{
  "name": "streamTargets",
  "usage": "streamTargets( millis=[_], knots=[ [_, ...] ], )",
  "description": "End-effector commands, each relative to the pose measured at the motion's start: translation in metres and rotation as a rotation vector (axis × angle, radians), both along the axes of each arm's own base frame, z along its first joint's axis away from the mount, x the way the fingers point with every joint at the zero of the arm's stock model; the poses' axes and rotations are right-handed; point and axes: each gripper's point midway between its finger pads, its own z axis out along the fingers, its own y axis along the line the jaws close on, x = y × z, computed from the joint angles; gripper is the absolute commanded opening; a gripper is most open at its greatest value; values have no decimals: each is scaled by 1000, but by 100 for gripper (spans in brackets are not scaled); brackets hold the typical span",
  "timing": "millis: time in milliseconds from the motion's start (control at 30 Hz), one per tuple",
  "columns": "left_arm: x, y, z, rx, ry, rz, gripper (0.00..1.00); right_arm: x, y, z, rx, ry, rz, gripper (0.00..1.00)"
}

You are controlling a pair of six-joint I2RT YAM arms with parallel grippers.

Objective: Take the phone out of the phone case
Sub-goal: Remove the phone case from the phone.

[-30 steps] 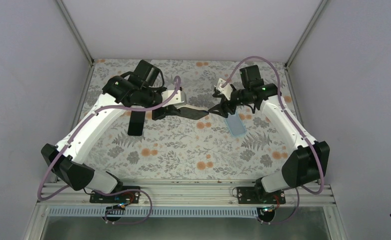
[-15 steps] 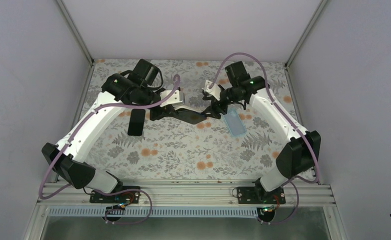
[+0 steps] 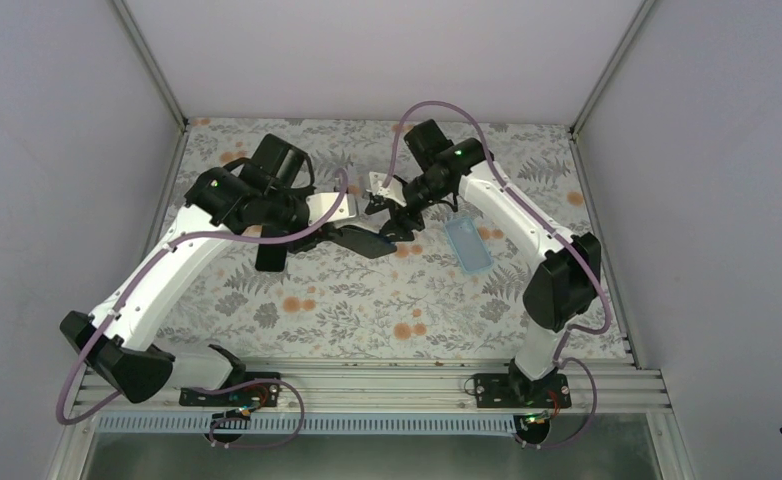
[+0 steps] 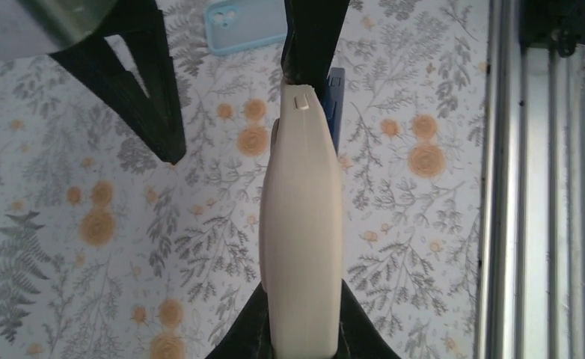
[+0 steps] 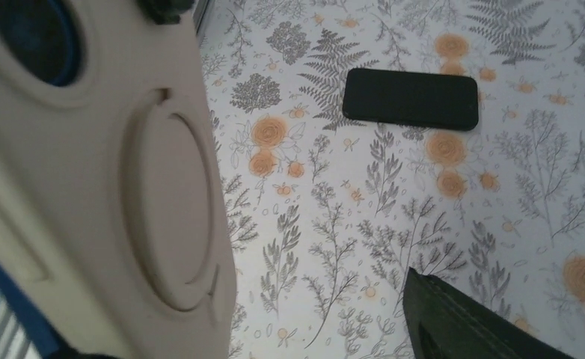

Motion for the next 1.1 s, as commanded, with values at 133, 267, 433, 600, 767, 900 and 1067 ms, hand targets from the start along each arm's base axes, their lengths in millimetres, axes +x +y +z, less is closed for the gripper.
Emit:
streamTargets(
  millis=[133, 267, 433, 600, 767, 900, 1067],
  knots=[
    [170, 10, 127, -265, -716, 445, 2, -117, 39, 55, 198, 339, 277, 47],
    [173, 7, 119, -275, -687, 425, 2, -117, 33, 58, 207, 321, 274, 41],
    [169, 3, 118, -284, -670, 396, 2, -116, 30, 55, 206, 318, 268, 18],
    [162, -1, 114, -282, -630, 357, 3, -107, 29, 58, 216, 323, 244, 3],
    [134, -4, 118, -301, -614, 259, 51, -85, 21, 63, 243, 322, 172, 3],
    [115, 5, 123, -276, -640, 234, 100, -63, 5, 64, 255, 341, 104, 3],
    [95, 26, 147, -250, -718, 257, 100, -29, -17, 67, 273, 327, -15, 3]
  ],
)
